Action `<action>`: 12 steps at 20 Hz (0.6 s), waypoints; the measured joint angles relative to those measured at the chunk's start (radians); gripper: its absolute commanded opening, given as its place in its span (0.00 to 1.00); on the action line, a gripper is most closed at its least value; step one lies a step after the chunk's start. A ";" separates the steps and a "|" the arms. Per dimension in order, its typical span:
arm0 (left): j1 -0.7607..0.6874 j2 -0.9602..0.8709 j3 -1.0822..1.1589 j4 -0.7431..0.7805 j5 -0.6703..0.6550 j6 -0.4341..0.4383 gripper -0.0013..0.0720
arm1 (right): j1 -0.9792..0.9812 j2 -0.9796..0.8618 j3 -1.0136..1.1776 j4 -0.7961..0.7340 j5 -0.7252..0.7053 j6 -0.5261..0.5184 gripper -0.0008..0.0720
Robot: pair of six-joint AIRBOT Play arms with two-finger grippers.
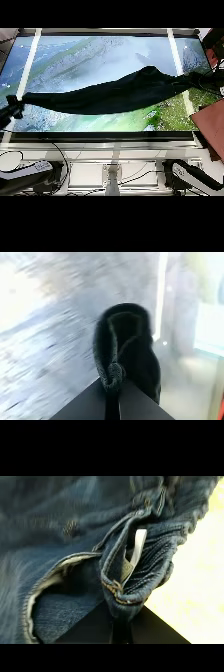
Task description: Fold the clothes and pants, and hang the long-sleeved shirts on hangers.
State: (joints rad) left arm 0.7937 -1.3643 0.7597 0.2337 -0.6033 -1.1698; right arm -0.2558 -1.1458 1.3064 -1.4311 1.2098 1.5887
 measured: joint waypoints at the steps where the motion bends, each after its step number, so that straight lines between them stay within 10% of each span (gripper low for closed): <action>1: -0.014 -0.003 0.042 0.000 0.000 0.008 0.06 | 0.000 0.000 0.000 0.000 -0.035 0.021 0.06; 7: -0.109 -0.045 0.388 0.238 -0.082 -0.088 0.06 | -0.001 -0.009 0.036 -0.053 -0.217 0.147 0.06; 12: -0.119 -0.056 0.619 0.560 -0.279 -0.202 0.06 | -0.028 -0.012 0.149 -0.120 0.018 0.108 0.06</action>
State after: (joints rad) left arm 0.6743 -1.4204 1.3788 0.7937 -0.8825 -1.3720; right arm -0.2836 -1.1580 1.4555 -1.5509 1.2274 1.6966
